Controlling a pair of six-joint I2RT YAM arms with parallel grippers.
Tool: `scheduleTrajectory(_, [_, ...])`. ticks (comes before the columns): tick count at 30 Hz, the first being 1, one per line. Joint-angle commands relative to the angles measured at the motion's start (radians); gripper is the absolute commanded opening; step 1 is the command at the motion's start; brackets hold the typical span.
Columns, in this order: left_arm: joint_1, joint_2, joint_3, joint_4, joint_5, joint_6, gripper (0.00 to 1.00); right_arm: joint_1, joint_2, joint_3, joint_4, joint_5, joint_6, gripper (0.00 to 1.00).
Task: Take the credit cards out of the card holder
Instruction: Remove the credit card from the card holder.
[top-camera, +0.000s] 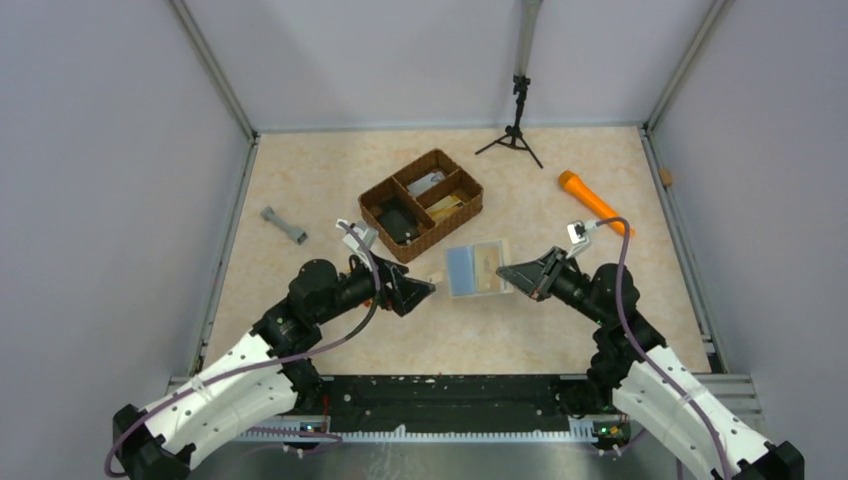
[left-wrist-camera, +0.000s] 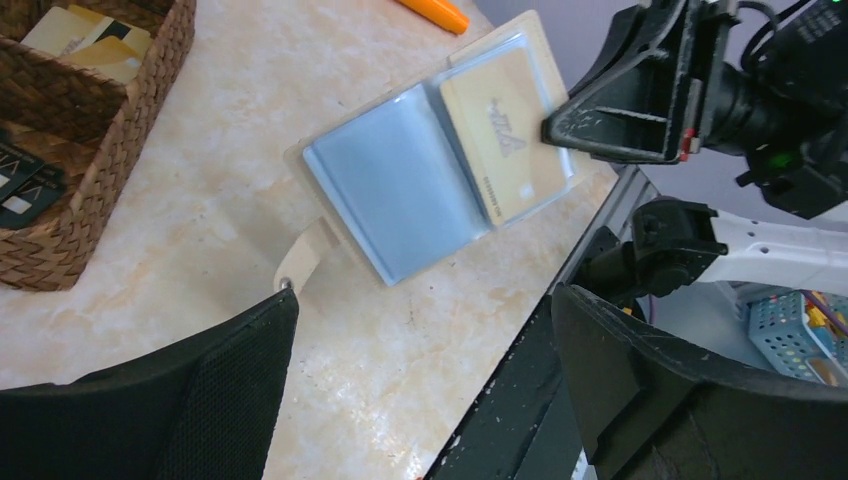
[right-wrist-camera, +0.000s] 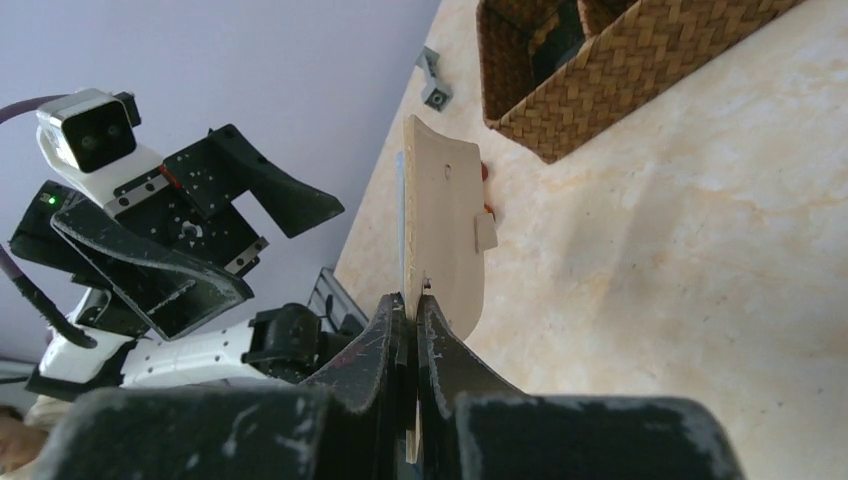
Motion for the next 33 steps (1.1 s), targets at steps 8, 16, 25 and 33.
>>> scheduleTrajectory(8, [0.062,-0.061,-0.054,0.165,0.145,-0.087,0.99,-0.009,0.109,-0.059,0.328,-0.169,0.139,0.00])
scheduleTrajectory(16, [0.167,-0.062,-0.121,0.285,0.281,-0.184,0.99,-0.009,0.115,-0.065,0.349,-0.187,0.163,0.00])
scheduleTrajectory(25, [0.223,-0.027,-0.173,0.372,0.380,-0.258,0.99,-0.009,0.115,-0.069,0.378,-0.196,0.179,0.00])
scheduleTrajectory(33, [0.228,-0.009,-0.208,0.413,0.372,-0.274,0.99,-0.009,0.122,-0.080,0.475,-0.220,0.264,0.00])
